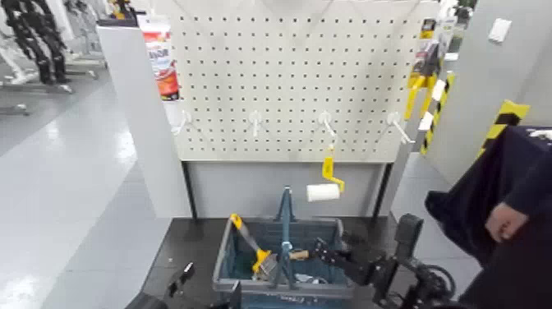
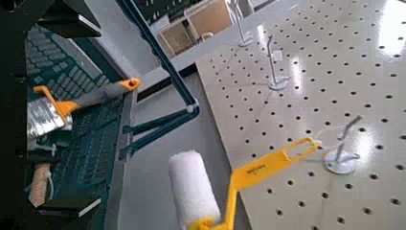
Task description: Put the black wrench into the crate.
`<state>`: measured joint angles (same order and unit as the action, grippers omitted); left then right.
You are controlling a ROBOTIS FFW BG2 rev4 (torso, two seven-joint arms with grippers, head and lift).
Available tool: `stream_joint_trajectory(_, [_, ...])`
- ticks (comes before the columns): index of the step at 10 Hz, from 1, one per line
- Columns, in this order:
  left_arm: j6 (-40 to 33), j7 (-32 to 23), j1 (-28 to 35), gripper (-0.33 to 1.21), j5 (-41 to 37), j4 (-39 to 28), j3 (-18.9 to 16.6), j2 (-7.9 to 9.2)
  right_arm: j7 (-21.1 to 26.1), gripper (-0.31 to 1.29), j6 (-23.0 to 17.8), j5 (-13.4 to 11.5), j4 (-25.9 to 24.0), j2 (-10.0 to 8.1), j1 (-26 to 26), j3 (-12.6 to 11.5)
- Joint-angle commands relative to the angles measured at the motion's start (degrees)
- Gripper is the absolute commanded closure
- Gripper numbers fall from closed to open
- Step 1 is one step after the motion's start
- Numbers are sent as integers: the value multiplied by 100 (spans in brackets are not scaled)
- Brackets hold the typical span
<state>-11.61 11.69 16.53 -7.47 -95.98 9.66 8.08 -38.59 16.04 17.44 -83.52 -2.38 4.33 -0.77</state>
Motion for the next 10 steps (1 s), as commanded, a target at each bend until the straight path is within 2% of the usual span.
stream_joint_trajectory(1, [-8,9,26,18,0,-9,-26,-9,1301,9,-1059,-347,-1175,27,-1022,165])
stream_joint_trajectory(2, [-8,9,43,18,0,-18,-43,-9,1987,9,-1480,-452,-1570,71,-1488,253])
stream_joint_trajectory(3, [-17,9,70,18,0,-27,-61,-9,2382,8,-1735,-575,-1799,97,-1831,279])
stream_joint_trajectory(4, [-17,9,79,18,0,-35,-70,-9,2734,7,-2069,-531,-1922,106,-2165,358])
stream_joint_trajectory(6, [-17,9,105,18,0,-44,-105,-9,3050,8,-2447,-619,-2238,97,-2789,385])
stream_joint_trajectory(7, [-8,9,114,18,0,-53,-122,-9,3270,8,-2430,-725,-2405,97,-3035,437])
stream_joint_trajectory(9, [36,26,122,18,0,-70,-149,0,3533,8,-2729,-988,-2520,106,-3342,534])
stream_joint_trajectory(10, [45,26,131,18,0,-79,-158,-9,3604,8,-2737,-988,-2555,89,-3430,578])
